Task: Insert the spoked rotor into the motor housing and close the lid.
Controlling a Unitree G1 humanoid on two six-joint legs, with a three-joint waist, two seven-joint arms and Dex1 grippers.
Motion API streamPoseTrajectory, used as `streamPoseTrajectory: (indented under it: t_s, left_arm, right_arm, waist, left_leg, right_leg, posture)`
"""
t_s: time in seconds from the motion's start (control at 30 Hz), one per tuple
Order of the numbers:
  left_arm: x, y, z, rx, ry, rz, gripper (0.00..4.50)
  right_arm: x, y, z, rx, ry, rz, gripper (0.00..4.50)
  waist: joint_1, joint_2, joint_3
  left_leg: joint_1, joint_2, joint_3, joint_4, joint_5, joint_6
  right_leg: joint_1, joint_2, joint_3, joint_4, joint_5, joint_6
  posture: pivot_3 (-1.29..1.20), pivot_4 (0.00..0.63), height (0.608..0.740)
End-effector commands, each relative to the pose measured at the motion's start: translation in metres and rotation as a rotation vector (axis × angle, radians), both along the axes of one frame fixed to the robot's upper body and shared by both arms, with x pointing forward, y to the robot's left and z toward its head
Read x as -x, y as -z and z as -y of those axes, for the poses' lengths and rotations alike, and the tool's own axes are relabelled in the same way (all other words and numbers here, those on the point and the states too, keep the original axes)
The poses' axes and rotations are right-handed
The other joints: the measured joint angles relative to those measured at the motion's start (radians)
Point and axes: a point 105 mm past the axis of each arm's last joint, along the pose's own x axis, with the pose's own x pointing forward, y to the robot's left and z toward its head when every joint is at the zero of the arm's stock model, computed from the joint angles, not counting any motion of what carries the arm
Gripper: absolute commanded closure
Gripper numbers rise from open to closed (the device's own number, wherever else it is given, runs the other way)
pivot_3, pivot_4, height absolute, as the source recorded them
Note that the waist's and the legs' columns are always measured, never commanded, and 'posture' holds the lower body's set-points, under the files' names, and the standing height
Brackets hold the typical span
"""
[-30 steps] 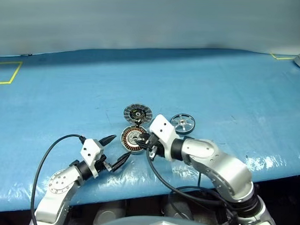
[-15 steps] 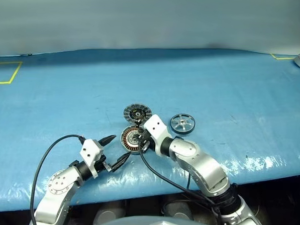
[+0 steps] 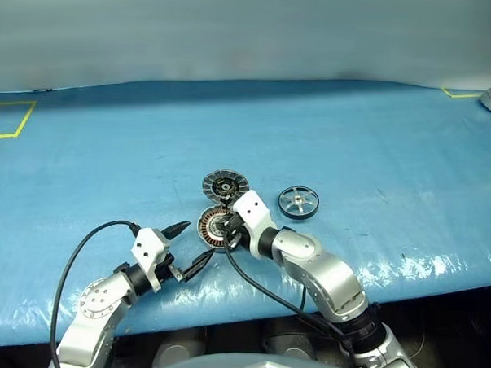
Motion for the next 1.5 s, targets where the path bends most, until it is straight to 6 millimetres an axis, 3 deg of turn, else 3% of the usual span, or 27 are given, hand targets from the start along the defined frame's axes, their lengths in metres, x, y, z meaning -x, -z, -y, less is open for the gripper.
streamPoseTrajectory:
  t_s: [0.03, 0.2, 0.43, 0.53, 0.73, 1.1, 1.5]
  left_arm:
    - [0.001, -0.007, 0.003, 0.009, 0.008, 0.028, 0.0]
    - [0.0, -0.006, 0.002, 0.007, 0.005, 0.025, 0.0]
    - [-0.001, -0.006, 0.003, 0.01, 0.007, 0.023, 0.0]
    - [-0.001, -0.005, 0.003, 0.009, 0.005, 0.023, 0.0]
    - [-0.002, -0.005, 0.003, 0.011, 0.006, 0.03, 0.0]
    - [-0.002, -0.003, 0.003, 0.007, 0.001, 0.039, 0.0]
    - [-0.002, -0.002, 0.004, 0.015, 0.002, 0.036, 0.0]
  right_arm:
    - [0.007, 0.002, -0.002, -0.017, -0.015, -0.038, 3.5]
    - [0.011, -0.012, -0.002, -0.051, -0.02, -0.025, 1.88]
    - [-0.001, -0.035, 0.007, -0.072, 0.057, 0.052, 1.88]
    - [0.0, -0.04, 0.007, -0.064, 0.062, 0.063, 2.5]
    - [0.003, -0.04, -0.001, 0.052, 0.052, 0.035, 4.46]
    - [0.009, -0.031, -0.025, 0.182, -0.019, -0.022, 4.46]
    - [0.003, -0.022, -0.007, 0.225, 0.04, -0.048, 4.46]
  waist:
    - [0.0, 0.0, 0.0]
    - [0.0, 0.0, 0.0]
    - [0.0, 0.0, 0.0]
    - [0.0, 0.0, 0.0]
    - [-0.001, 0.0, 0.0]
    - [-0.003, 0.0, 0.0]
    - [-0.003, 0.0, 0.0]
  left_leg:
    - [0.0, 0.0, 0.0, 0.0, 0.0, 0.0]
    - [0.0, 0.0, 0.0, 0.0, 0.0, 0.0]
    - [0.0, 0.0, 0.0, 0.0, 0.0, 0.0]
    - [0.0, 0.0, 0.0, 0.0, 0.0, 0.0]
    - [0.0, 0.0, 0.0, 0.0, 0.0, 0.0]
    - [0.0, 0.0, -0.001, 0.0, 0.0, -0.001]
    - [0.0, -0.001, -0.001, 0.0, 0.0, -0.001]
  right_leg:
    - [0.0, 0.0, 0.0, 0.0, 0.0, 0.0]
    - [0.0, 0.0, 0.0, 0.0, 0.0, 0.0]
    - [0.0, 0.0, 0.0, 0.0, -0.001, 0.001]
    - [0.0, 0.0, 0.0, 0.0, 0.0, 0.0]
    - [0.0, 0.0, 0.0, 0.0, 0.0, 0.0]
    - [-0.001, 0.0, 0.0, 0.0, 0.0, -0.001]
    - [-0.001, 0.0, 0.0, 0.0, 0.0, -0.001]
  posture:
    - [0.0, 0.15, 0.74]
    - [0.0, 0.15, 0.74]
    - [0.0, 0.15, 0.74]
    - [0.0, 0.15, 0.74]
    - [0.0, 0.15, 0.74]
    - [0.0, 0.15, 0.74]
    - [0.0, 0.15, 0.74]
